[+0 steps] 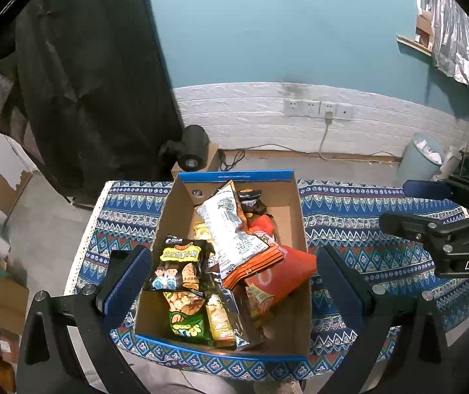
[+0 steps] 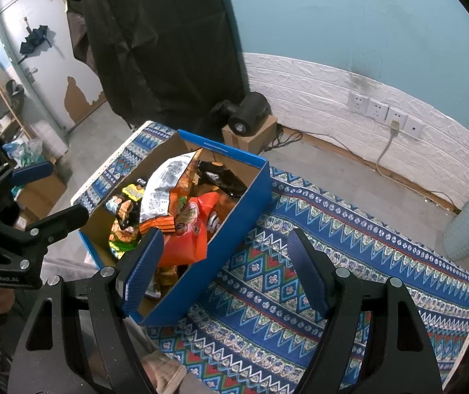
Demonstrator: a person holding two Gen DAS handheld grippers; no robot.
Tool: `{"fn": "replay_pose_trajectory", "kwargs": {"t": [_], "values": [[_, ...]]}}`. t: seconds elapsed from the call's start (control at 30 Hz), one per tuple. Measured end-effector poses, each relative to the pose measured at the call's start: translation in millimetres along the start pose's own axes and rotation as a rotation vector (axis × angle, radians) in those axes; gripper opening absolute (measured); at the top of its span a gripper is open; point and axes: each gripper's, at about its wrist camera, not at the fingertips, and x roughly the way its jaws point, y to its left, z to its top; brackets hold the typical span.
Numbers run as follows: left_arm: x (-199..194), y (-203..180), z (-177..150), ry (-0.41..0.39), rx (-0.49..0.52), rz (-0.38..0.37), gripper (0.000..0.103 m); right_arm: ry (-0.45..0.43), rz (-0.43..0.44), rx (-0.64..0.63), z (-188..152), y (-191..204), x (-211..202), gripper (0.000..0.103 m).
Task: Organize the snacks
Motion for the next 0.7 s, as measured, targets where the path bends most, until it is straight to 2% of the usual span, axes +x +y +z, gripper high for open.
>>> {"fn": "replay_pose_trajectory", "kwargs": {"t": [0.37,0.7], "values": [[2.7,2.6,1.3,0.022,-0.014,-0.007,0.101,0.004,-0.002,0.0,-1.2,0.6,0.4,0.077],[5.2,0.8,0.3,0.034,0.006,0.023,0.101,0.016,-0.008,-0.001,-1.7,-3.2,2.7,0.077]]}}
